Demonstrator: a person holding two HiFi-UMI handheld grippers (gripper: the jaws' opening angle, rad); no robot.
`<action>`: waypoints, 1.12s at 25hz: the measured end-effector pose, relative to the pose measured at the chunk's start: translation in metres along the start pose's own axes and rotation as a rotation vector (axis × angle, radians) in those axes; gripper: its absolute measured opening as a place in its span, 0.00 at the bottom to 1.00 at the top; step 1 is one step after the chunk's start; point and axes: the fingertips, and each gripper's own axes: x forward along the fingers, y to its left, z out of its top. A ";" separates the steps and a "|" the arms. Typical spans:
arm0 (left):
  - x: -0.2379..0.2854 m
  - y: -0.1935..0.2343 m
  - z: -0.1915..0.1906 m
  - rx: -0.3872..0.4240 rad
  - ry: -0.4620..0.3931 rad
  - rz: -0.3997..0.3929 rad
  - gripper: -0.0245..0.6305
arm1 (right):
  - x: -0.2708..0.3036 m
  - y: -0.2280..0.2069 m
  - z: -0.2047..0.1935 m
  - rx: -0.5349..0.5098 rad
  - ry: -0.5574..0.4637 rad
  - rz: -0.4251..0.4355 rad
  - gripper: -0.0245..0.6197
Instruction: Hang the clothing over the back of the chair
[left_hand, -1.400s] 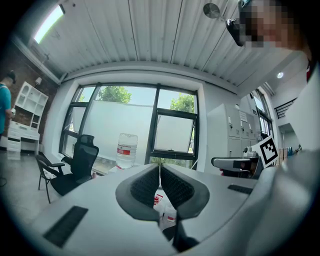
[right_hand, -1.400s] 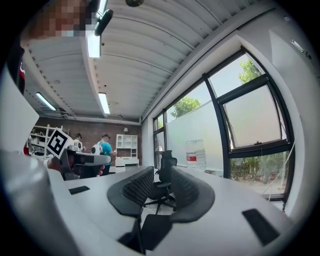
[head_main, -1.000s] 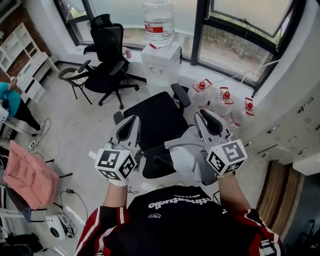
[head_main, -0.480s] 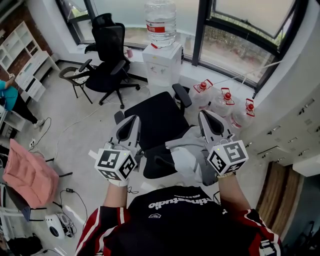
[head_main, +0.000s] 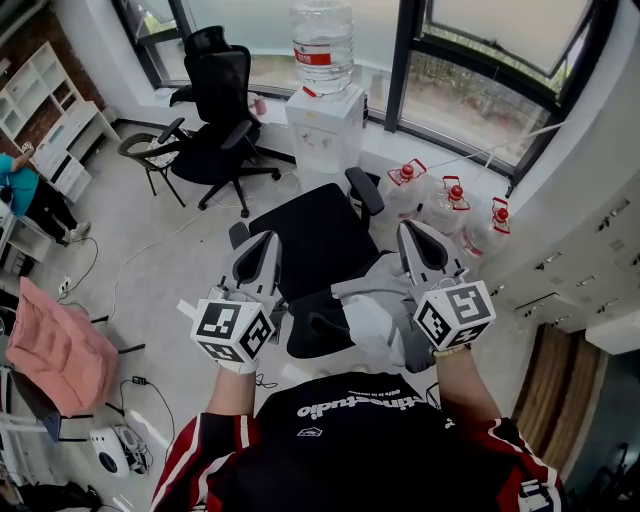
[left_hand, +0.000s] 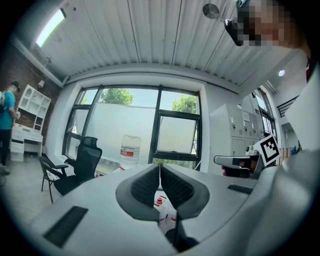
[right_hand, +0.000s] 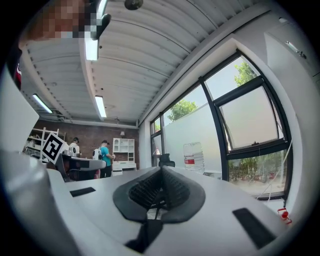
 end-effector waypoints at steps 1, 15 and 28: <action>0.000 0.001 0.000 0.002 -0.002 0.004 0.08 | 0.000 0.000 -0.001 -0.003 0.001 -0.002 0.06; -0.004 0.008 0.006 -0.002 -0.023 0.040 0.08 | 0.004 0.003 0.000 -0.016 0.005 -0.005 0.06; -0.003 0.009 0.005 -0.006 -0.022 0.039 0.08 | 0.005 0.002 0.001 -0.015 0.008 -0.004 0.06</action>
